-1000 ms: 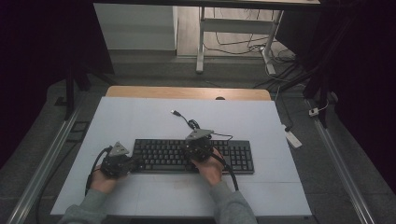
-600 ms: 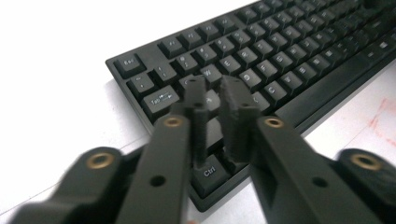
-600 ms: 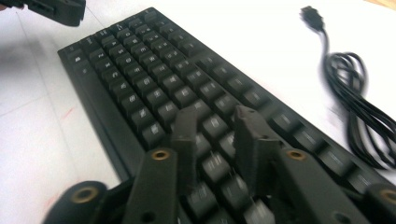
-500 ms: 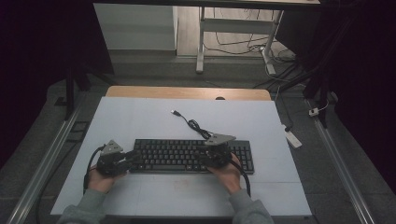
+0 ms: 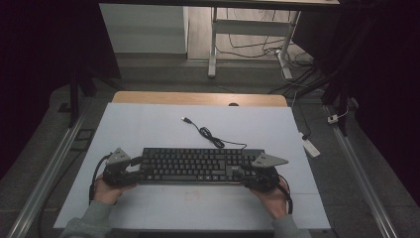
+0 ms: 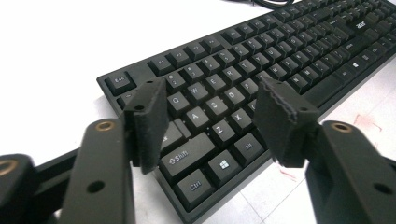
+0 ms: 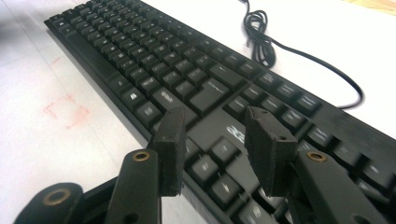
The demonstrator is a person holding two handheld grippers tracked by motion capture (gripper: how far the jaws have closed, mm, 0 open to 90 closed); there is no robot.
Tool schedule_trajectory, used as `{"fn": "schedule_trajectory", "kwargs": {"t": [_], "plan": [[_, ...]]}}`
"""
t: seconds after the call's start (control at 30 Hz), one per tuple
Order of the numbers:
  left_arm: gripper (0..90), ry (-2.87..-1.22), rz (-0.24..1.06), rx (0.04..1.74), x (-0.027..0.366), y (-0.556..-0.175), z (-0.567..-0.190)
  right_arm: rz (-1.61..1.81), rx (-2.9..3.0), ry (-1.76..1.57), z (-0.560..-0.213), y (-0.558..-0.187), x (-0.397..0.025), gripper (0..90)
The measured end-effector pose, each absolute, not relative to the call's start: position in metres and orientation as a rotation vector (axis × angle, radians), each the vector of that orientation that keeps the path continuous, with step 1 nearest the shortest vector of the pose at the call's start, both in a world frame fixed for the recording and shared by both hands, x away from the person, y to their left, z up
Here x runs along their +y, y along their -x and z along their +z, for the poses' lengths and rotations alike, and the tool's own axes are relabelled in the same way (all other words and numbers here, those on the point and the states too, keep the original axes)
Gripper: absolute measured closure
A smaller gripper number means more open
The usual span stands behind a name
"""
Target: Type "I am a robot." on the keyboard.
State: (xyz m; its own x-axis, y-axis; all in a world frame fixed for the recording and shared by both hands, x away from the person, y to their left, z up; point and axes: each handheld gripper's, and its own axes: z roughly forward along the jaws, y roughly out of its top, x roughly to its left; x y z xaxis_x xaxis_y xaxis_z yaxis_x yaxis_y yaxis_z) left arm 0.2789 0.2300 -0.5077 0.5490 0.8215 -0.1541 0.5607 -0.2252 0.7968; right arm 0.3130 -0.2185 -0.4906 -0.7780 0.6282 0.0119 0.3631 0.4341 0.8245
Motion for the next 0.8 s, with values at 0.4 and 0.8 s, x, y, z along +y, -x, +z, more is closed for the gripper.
{"fn": "schedule_trajectory", "kwargs": {"t": [0.4, 0.8], "plan": [[37.3, -1.956, 0.372, 1.081, 0.22, -0.285, -0.499, 1.275, 2.35, -0.867, -0.492, -0.304, -0.237, 57.6], [42.4, -1.978, 0.382, 1.064, 0.215, -0.287, -0.497, 1.271, 2.344, -0.872, -0.493, -0.303, -0.241, 57.4]]}}
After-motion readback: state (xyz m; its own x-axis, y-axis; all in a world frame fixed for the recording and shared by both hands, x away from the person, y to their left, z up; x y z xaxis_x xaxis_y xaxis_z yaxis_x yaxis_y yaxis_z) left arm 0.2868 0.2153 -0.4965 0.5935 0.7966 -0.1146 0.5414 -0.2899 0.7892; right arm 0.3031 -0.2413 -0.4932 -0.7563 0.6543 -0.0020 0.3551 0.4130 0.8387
